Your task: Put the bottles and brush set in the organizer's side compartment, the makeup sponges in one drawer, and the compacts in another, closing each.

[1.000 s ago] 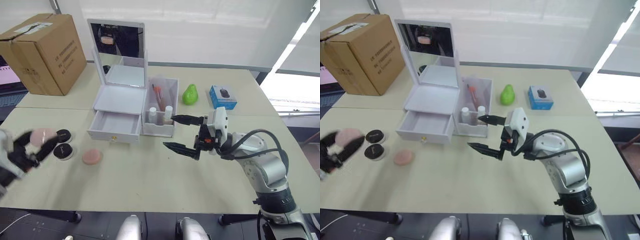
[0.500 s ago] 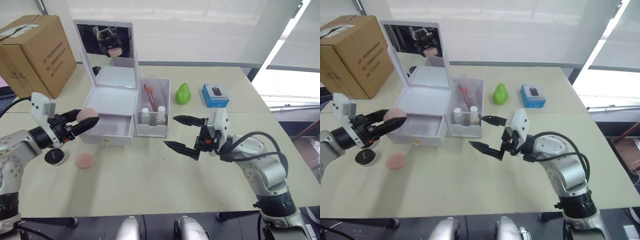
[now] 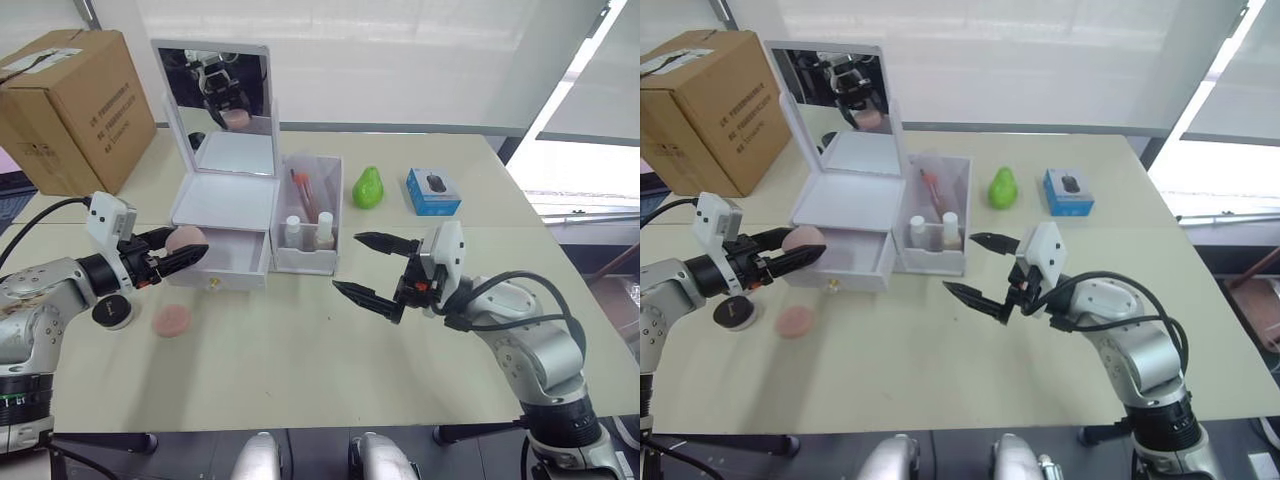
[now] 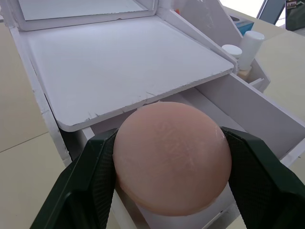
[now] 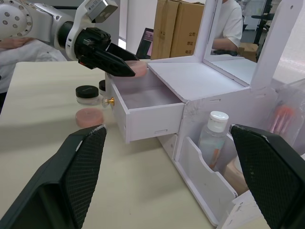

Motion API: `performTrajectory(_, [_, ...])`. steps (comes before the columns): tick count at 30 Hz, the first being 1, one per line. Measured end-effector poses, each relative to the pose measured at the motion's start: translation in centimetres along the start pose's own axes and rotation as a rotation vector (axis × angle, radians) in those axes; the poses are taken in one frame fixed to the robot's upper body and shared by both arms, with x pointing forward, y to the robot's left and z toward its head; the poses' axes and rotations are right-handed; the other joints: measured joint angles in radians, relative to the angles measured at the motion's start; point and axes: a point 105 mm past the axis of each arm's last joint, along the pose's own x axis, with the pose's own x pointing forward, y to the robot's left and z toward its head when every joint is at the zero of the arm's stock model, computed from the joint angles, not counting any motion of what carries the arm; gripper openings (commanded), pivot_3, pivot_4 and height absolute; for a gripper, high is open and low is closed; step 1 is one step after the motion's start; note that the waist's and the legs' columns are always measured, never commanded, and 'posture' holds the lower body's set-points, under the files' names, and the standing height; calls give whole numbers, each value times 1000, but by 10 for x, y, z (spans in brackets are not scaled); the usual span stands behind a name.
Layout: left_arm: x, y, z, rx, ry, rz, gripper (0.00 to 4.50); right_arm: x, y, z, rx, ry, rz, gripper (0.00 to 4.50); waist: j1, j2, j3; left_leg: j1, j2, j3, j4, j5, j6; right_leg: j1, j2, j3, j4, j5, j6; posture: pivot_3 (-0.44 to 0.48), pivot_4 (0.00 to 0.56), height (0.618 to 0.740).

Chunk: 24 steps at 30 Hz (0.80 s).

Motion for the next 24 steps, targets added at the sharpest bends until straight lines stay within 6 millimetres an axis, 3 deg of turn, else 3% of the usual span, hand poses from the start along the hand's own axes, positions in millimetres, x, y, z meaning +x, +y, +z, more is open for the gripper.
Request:
performTrajectory(2, [1, 0, 0, -1, -2, -1, 2960, 0, -1, 0, -1, 2, -5, 4500, 2, 0, 0, 0, 0, 0, 0, 0, 0, 0, 0, 0, 0, 0, 0, 0, 150, 722])
performTrajectory(7, [2, 0, 0, -1, -4, 1, 4466, -1, -2, 0, -2, 4, -17, 4500, 4, 0, 0, 0, 0, 1, 0, 0, 0, 0, 0, 0, 0, 0, 0, 0, 150, 722])
performTrajectory(16, [-2, 2, 8, -31, -33, 4, 4466, -3, -4, 0, -1, 4, -30, 4500, 6, 0, 0, 0, 0, 1, 0, 0, 0, 0, 0, 0, 0, 0, 1, 0, 150, 722])
performTrajectory(19, [-21, 16, 17, -52, -76, 46, 4466, -9, -8, -1, 9, 3, -61, 4500, 4, -1, 0, 0, 1, 1, 0, 0, 0, -1, 0, 0, 0, 0, 0, 0, 150, 722])
performTrajectory(22, [-58, 39, 19, -56, -76, 147, 4466, -32, -20, -2, 8, 27, -138, 4500, 2, 0, 0, 1, 1, 2, 0, 0, 0, -1, 0, 1, 0, -1, -2, 0, 150, 722])
performTrajectory(24, [-84, 57, 10, -60, -52, 246, 4466, -49, -27, -4, 2, 45, -193, 4500, 3, 0, 0, 2, 1, 4, -1, 0, 0, -1, -1, 1, 0, -3, -6, 0, 150, 722])
